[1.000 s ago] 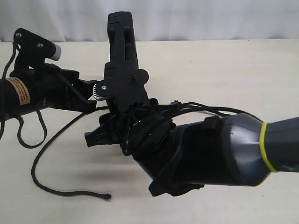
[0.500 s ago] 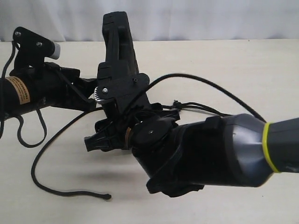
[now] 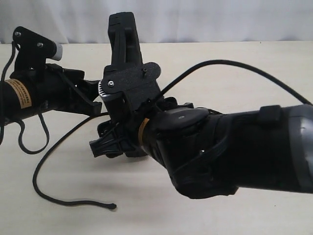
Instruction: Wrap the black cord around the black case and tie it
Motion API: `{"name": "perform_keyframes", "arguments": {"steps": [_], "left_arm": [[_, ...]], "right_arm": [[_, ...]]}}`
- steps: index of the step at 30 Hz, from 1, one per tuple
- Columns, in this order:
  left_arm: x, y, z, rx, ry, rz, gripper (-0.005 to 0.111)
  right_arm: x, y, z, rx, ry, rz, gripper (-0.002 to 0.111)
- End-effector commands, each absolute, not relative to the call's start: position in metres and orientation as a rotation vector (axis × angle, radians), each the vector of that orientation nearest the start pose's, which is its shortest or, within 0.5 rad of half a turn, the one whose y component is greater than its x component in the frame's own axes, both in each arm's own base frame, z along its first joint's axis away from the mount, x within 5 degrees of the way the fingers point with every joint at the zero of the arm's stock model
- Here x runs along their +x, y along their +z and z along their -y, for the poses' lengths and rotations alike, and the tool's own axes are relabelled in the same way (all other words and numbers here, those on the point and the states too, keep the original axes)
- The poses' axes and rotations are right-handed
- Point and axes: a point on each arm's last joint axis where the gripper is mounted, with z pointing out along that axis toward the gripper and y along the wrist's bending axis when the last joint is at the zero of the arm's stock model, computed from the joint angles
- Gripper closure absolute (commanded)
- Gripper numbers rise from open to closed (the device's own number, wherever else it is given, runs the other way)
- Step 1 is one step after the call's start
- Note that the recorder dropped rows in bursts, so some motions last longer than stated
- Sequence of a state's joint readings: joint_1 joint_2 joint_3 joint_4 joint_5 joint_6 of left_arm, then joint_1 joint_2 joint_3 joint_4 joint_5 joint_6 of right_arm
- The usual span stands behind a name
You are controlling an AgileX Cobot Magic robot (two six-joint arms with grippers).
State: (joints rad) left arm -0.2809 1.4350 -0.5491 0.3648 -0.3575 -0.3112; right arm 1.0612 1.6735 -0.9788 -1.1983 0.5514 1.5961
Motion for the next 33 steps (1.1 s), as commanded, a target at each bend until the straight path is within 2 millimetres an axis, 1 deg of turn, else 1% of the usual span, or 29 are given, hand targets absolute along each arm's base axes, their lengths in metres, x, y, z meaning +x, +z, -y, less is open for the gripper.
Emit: {"name": "perform_keyframes", "arguments": {"steps": [1,6,10,12,14,16,19,22,24,27,30,33], "left_arm": [[0.258,0.204,0.088,0.405,-0.294,-1.988,0.053],[0.258,0.204,0.088,0.405,-0.294,-1.988,0.053],[0.258,0.204,0.088,0.405,-0.294,-1.988,0.053],[0.258,0.204,0.088,0.405,-0.294,-1.988,0.053],[0.258,0.204,0.089,0.405,-0.295,-1.986,0.053],[0.258,0.204,0.089,0.405,-0.295,-1.986,0.053],[0.258,0.204,0.089,0.401,-0.297,-1.987,0.053],[0.258,0.204,0.088,0.388,-0.300,-1.989,0.053],[0.258,0.204,0.088,0.388,-0.300,-1.989,0.053],[0.258,0.204,0.088,0.388,-0.300,-1.989,0.053],[0.258,0.204,0.088,0.390,-0.299,-1.990,0.053],[0.258,0.204,0.088,0.390,-0.297,-1.995,0.053]], "right_arm": [[0.198,0.229,-0.265,-0.514,0.144,-2.256,0.025],[0.188,0.251,-0.255,-0.555,0.183,-2.271,0.025],[0.182,0.271,-0.238,-0.542,0.138,-2.257,0.027],[0.179,0.283,-0.230,-0.524,0.133,-2.237,0.032],[0.178,0.300,-0.222,-0.495,0.157,-2.200,0.040],[0.184,0.318,-0.216,-0.443,0.187,-2.165,0.046],[0.200,0.341,-0.212,-0.406,0.229,-2.167,0.050],[0.225,0.354,-0.212,-0.417,0.304,-2.237,0.050],[0.245,0.357,-0.217,-0.458,0.386,-2.297,0.050],[0.272,0.351,-0.230,-0.445,0.500,-2.356,0.050],[0.298,0.343,-0.247,-0.464,0.468,-2.354,0.050],[0.318,0.330,-0.263,-0.476,0.448,-2.374,0.050]]}}
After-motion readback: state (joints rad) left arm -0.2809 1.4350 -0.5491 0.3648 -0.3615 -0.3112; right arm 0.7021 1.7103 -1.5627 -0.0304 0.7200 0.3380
